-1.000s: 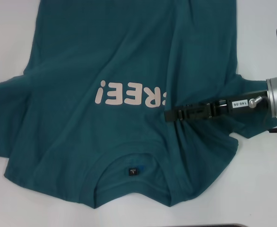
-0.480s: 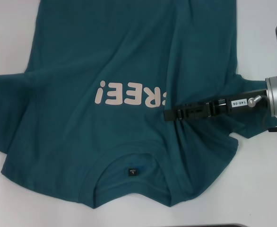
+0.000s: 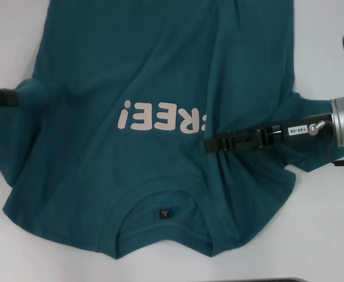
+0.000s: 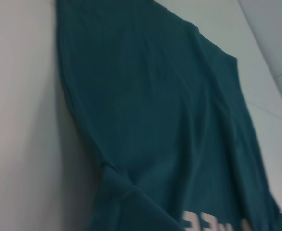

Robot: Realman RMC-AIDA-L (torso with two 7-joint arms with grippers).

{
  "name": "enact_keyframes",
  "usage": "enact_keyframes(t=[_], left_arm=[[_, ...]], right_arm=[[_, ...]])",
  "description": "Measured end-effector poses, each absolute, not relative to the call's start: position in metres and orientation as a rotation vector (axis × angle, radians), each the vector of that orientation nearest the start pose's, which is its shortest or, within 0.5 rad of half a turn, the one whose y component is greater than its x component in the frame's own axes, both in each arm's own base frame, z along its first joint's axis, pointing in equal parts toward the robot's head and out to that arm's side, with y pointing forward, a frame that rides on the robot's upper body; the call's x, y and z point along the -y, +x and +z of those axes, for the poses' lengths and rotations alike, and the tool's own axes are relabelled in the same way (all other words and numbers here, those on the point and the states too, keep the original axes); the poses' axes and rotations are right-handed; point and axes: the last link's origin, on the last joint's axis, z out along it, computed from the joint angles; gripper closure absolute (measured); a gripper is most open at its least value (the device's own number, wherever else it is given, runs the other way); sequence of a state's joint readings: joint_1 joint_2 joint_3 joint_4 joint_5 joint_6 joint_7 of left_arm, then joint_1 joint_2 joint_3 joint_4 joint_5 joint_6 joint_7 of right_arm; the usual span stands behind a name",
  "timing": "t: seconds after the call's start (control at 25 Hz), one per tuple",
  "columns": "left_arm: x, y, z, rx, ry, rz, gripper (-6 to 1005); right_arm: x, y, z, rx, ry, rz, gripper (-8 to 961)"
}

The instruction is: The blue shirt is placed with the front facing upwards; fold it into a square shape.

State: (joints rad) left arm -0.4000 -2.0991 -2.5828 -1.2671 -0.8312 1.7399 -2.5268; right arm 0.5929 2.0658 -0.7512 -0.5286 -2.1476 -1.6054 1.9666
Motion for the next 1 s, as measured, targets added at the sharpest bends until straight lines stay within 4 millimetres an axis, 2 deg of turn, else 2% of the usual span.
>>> enact_keyframes(t=[0.28, 0.68, 0.8, 1.0], left_arm=[[-0.305, -0.270, 0.071, 1.927, -2.105, -0.509, 989], [-0.317, -0.269, 0.028, 2.092, -2.114, -0.529, 955], [-0.320, -0.263, 0.025, 2.088, -2.155, -0.524, 944], [-0.324, -0.259, 0.034, 2.064, -2.191, -0.493, 927]], right_arm=[[-0.310, 0.260, -0.034, -1.563, -2.760, 0.568, 204], [-0.310, 0.262, -0.033, -1.565, -2.749, 0.566, 204], [-0.310, 0.262, -0.033, -1.564, -2.750, 0.562, 204], [-0.310, 0.263, -0.034, -1.571, -2.748, 0.560, 204]])
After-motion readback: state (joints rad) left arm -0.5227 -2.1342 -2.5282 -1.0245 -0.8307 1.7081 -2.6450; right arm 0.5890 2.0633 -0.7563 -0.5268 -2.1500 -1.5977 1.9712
